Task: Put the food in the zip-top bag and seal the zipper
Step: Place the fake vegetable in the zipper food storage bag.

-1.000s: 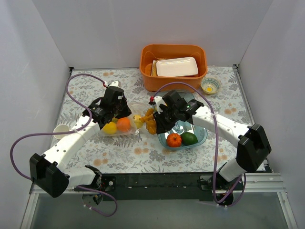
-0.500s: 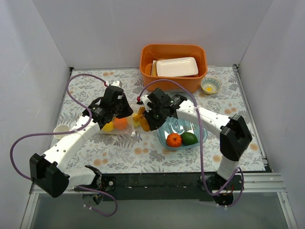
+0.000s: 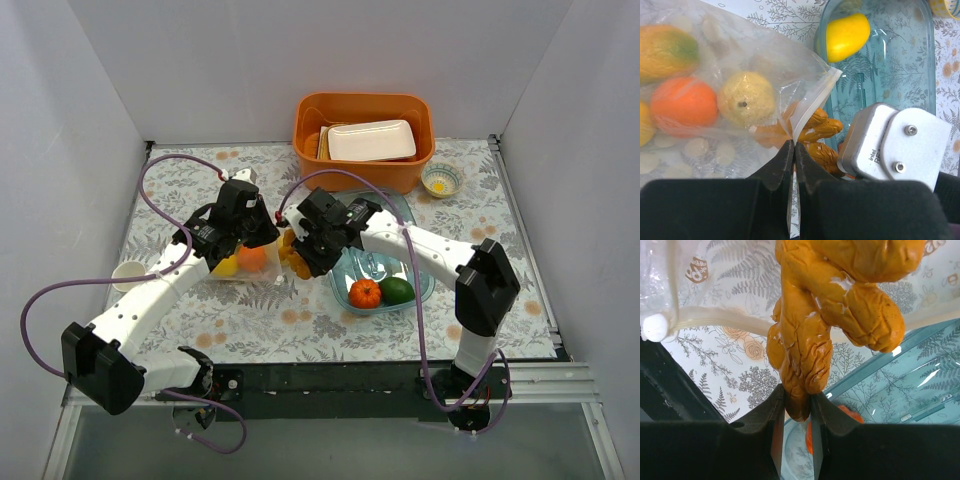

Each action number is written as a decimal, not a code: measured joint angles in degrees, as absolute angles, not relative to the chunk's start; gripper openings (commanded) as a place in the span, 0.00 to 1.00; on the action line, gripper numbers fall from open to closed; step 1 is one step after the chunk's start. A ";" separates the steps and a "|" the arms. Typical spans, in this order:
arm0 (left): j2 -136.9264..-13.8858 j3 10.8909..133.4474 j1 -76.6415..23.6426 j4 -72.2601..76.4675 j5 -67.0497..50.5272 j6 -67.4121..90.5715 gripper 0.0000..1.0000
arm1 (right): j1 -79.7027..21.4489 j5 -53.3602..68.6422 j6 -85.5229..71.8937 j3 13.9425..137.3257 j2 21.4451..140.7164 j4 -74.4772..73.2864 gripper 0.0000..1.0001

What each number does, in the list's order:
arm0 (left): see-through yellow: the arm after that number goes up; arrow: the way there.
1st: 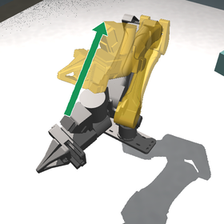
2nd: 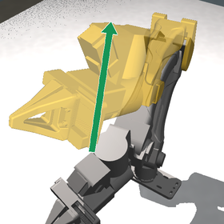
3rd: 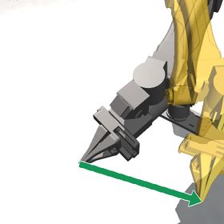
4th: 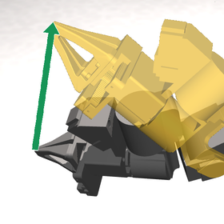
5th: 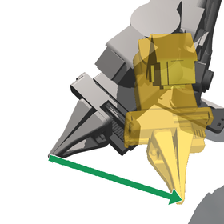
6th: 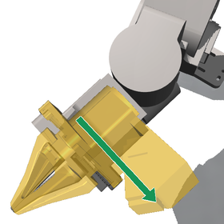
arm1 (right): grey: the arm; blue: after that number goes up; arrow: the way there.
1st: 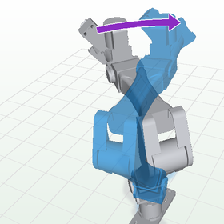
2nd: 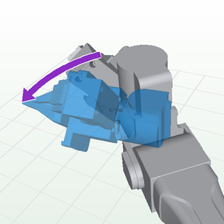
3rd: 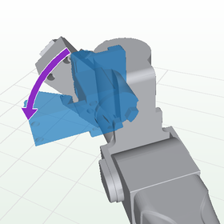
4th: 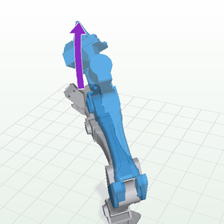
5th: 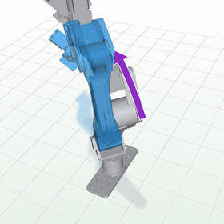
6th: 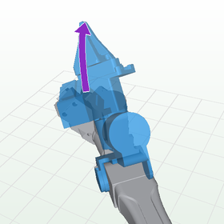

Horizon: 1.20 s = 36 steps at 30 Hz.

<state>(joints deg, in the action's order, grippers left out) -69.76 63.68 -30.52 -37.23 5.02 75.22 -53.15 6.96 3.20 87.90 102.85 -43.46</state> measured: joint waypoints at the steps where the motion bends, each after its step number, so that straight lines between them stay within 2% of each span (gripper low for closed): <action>1: -69.76 63.68 -30.52 -37.21 4.97 75.22 0.00 | -53.39 6.90 3.33 88.09 102.87 -43.59 0.13; 10: -69.76 63.68 -30.48 -36.82 3.22 74.56 0.00 | -53.65 4.93 3.27 93.01 105.73 -42.92 0.15; 17: -69.17 63.66 -29.61 -36.71 3.79 74.56 0.00 | -53.25 8.36 1.54 94.96 107.53 -41.41 0.15; 26: -67.68 63.33 -29.82 -35.97 3.55 74.81 0.00 | -51.62 19.53 -7.25 86.41 106.10 -26.72 0.17; 36: -67.55 63.33 -30.13 -35.86 3.53 75.40 0.00 | -50.46 18.02 -19.86 78.06 102.21 -14.09 0.20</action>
